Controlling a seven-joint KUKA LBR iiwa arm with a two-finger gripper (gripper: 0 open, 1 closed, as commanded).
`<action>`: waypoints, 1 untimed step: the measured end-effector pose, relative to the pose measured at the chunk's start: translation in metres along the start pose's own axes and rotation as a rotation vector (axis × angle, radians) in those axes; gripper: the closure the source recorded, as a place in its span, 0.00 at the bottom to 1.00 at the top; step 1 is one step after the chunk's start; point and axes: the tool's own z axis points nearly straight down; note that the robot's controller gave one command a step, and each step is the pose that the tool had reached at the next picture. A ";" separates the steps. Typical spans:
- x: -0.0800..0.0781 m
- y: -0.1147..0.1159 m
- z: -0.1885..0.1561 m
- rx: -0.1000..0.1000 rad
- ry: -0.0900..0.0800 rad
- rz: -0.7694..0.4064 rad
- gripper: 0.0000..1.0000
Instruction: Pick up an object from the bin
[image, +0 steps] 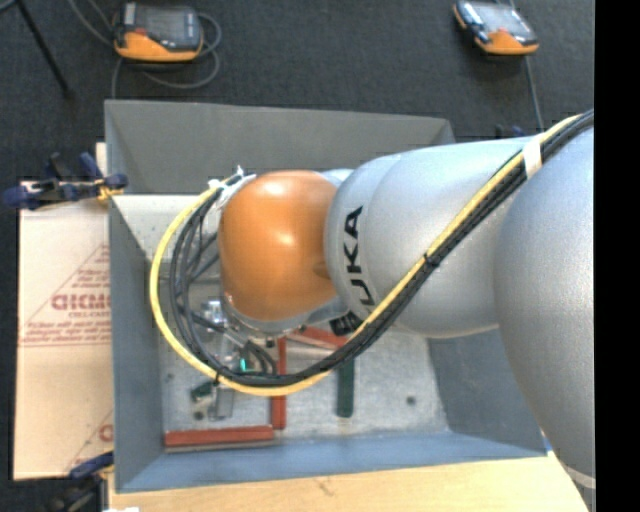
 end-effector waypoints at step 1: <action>-0.045 -0.025 0.131 0.000 -0.002 0.022 0.00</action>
Offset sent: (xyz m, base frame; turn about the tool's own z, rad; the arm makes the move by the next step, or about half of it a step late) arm 0.0440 -0.0234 -0.1271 0.0197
